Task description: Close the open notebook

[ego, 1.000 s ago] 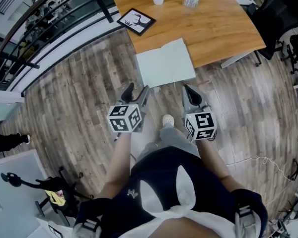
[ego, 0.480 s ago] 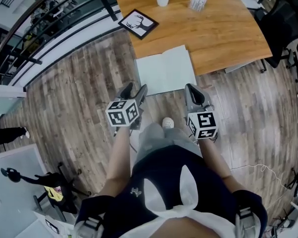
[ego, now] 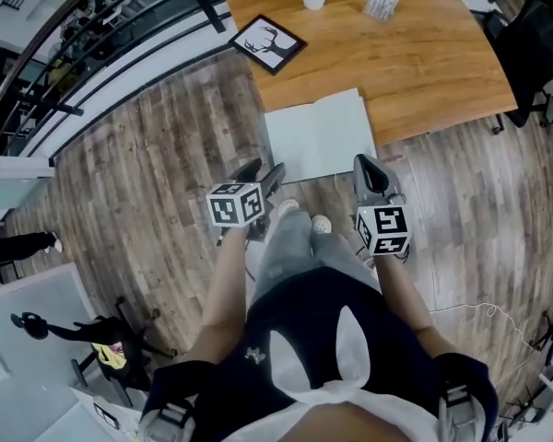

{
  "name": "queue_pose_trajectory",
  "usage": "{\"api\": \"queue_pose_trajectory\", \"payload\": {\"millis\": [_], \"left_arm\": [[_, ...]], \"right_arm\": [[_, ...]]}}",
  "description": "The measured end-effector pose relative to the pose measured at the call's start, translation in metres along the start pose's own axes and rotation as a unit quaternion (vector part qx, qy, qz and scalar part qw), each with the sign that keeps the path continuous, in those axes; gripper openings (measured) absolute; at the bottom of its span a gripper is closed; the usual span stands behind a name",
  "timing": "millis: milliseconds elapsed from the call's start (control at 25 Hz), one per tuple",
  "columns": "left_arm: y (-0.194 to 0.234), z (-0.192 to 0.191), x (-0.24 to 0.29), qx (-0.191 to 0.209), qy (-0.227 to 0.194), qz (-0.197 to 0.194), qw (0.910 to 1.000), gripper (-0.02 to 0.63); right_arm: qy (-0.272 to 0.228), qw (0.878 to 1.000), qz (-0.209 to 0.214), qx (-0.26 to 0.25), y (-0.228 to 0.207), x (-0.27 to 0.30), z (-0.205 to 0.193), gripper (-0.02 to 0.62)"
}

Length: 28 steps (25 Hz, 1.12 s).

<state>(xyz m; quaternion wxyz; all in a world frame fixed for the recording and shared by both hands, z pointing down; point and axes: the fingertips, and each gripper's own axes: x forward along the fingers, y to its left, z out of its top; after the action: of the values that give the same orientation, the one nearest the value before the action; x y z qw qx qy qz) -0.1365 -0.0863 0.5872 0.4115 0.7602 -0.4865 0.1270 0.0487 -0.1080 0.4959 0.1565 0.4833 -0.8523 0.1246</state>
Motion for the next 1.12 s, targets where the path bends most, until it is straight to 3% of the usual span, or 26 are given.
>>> {"api": "queue_pose_trajectory", "payload": {"millis": [200, 520, 1120], "left_arm": [[0.018, -0.010, 0.016, -0.032, 0.025, -0.007, 0.9992, 0.275], [0.034, -0.028, 0.034, -0.043, 0.065, -0.008, 0.9970, 0.275], [0.059, -0.064, 0.054, -0.143, 0.101, -0.048, 0.9833, 0.275]], "right_arm": [[0.010, 1.000, -0.012, -0.001, -0.003, 0.009, 0.001, -0.002], [0.027, 0.999, -0.021, -0.003, -0.004, 0.014, -0.006, -0.002], [0.054, 0.998, -0.025, -0.012, 0.006, 0.020, -0.019, -0.002]]}}
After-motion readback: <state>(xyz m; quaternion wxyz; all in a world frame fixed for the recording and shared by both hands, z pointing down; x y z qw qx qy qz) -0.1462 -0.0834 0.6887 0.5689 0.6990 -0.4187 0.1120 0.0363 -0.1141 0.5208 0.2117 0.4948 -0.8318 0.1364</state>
